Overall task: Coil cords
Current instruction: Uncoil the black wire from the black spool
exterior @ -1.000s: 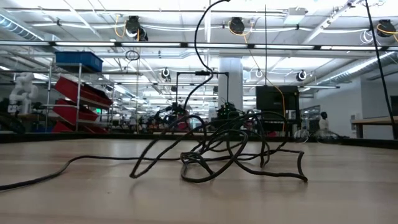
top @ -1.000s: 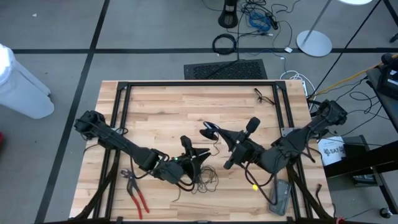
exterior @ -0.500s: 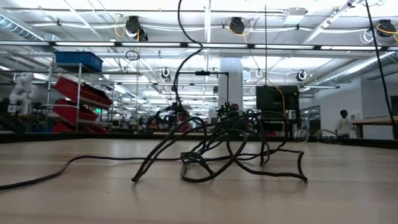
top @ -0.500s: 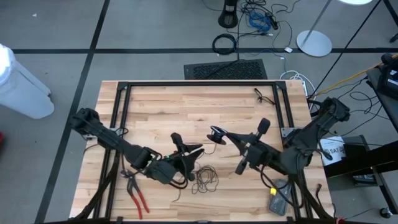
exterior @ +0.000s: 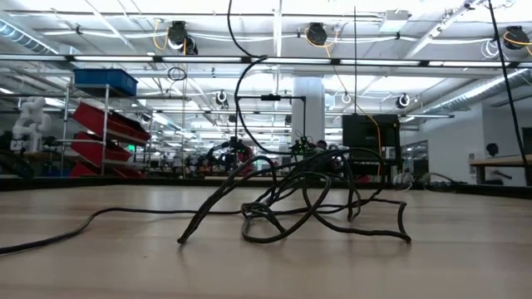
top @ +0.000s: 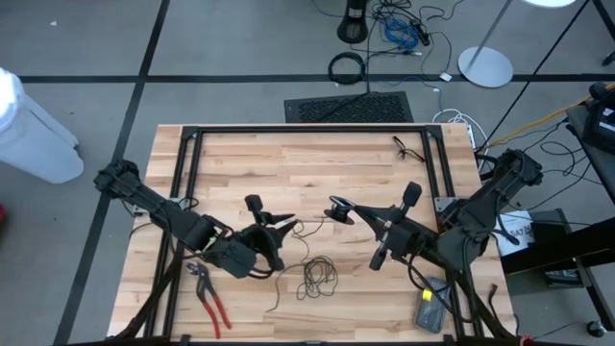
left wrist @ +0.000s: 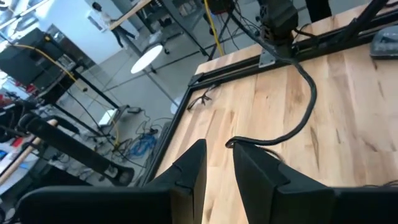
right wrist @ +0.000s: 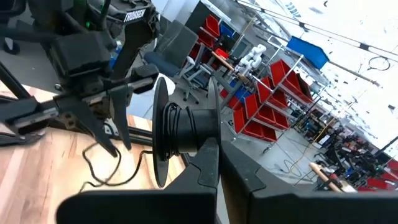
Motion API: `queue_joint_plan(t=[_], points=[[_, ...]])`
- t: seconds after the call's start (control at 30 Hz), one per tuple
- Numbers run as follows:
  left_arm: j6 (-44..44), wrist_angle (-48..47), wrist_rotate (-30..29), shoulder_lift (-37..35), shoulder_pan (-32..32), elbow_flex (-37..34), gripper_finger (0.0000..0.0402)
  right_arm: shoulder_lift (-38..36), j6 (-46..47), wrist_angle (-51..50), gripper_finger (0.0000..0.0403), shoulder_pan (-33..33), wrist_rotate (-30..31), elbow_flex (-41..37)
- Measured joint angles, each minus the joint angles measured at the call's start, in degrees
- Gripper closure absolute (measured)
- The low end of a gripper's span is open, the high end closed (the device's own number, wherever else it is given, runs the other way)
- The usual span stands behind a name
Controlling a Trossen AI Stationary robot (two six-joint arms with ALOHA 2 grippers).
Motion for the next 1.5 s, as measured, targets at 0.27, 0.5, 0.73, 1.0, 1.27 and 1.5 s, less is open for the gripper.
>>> queue_joint_plan(t=[0.27, 0.5, 0.73, 1.0, 1.27, 1.5], points=[[-1.2, -1.7, 0.0, -1.6, -1.5, 0.0, 0.0315, -1.0, 3.9, -3.5, 0.0403, 0.0, 0.0, 0.0], [-5.8, -8.5, -3.7, -3.2, -1.6, 0.0, 0.0315, -1.0, 3.9, -3.7, 0.0403, 0.0, -6.8, 0.0], [-7.0, -10.0, -4.9, -3.6, -3.2, 0.0, 0.0315, -1.0, 2.0, -5.6, 0.0403, 0.0, -15.2, 0.0], [-5.7, -9.8, -5.0, -3.6, -5.3, 0.0, 0.0315, -0.2, -5.2, -9.9, 0.0403, 0.0, -14.7, 0.0], [-4.4, -9.9, -5.0, -3.6, -5.6, 0.0, 0.0315, 3.8, -19.1, -10.3, 0.0403, 0.0, -11.5, 0.0], [-4.0, -12.1, -10.7, -3.6, -6.6, 0.0, 0.0315, 6.7, -30.2, -9.0, 0.0403, 0.0, -4.6, 0.0]])
